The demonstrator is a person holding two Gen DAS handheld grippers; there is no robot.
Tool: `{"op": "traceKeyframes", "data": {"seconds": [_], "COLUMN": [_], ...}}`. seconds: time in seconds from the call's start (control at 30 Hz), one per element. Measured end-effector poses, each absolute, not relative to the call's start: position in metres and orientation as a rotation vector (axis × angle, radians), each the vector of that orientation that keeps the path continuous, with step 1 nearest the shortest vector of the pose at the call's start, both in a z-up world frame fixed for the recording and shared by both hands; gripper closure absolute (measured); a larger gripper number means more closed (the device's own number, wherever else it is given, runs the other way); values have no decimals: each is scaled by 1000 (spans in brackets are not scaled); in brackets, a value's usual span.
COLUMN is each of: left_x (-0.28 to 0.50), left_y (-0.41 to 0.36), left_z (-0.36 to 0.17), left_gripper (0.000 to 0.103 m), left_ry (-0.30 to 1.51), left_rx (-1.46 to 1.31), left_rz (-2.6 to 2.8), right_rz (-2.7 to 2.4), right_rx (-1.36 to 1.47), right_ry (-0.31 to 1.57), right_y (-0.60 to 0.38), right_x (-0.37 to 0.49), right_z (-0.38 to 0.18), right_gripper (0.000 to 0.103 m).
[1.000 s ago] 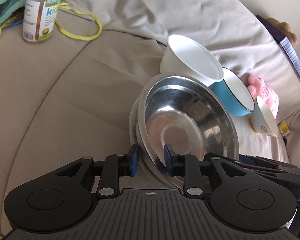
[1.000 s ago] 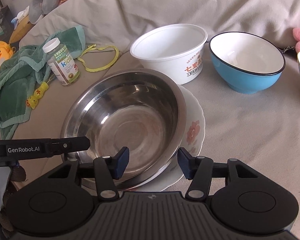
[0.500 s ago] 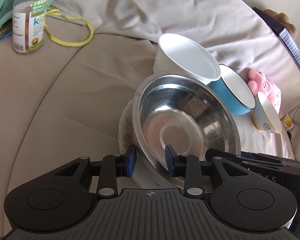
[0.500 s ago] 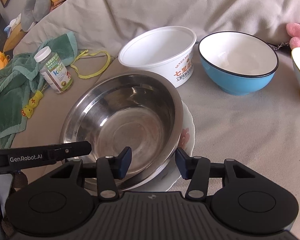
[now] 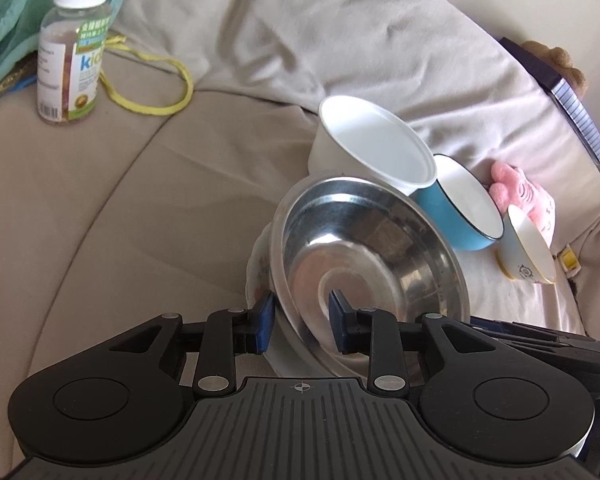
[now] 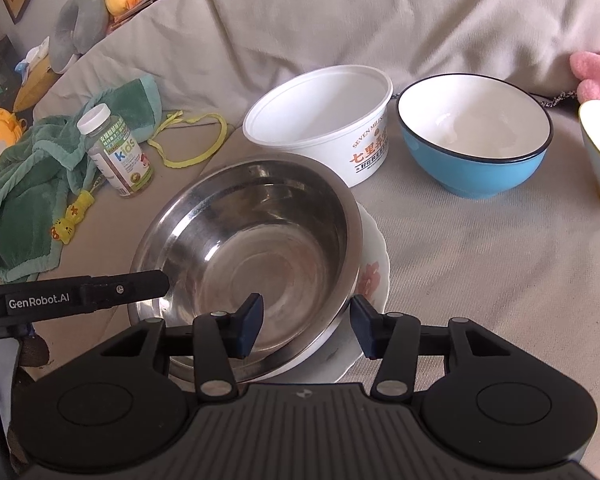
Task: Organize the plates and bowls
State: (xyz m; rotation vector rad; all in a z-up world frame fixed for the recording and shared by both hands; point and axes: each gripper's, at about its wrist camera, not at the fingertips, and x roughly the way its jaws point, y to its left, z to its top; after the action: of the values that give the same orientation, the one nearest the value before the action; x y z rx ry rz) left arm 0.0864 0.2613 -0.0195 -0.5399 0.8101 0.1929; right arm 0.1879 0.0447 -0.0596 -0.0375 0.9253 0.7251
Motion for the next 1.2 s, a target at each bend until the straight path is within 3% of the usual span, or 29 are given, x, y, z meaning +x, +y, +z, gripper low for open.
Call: {"op": "traceKeyframes", "data": {"seconds": [0.8,1.2], "left_x": [86,80], "left_y": [257,222], "left_z": [-20,37], "left_gripper": [74,74], "left_ry": [842,618], "left_rx": [-506,-365], "left_rz": [236,234], "right_rz": [770,674], "right_rx": [-13,47], "right_ry": [944,785], "right_y": [44,-20], "right_x": [184,189], "right_z": [-65,-32], "right_gripper": [53,49]}}
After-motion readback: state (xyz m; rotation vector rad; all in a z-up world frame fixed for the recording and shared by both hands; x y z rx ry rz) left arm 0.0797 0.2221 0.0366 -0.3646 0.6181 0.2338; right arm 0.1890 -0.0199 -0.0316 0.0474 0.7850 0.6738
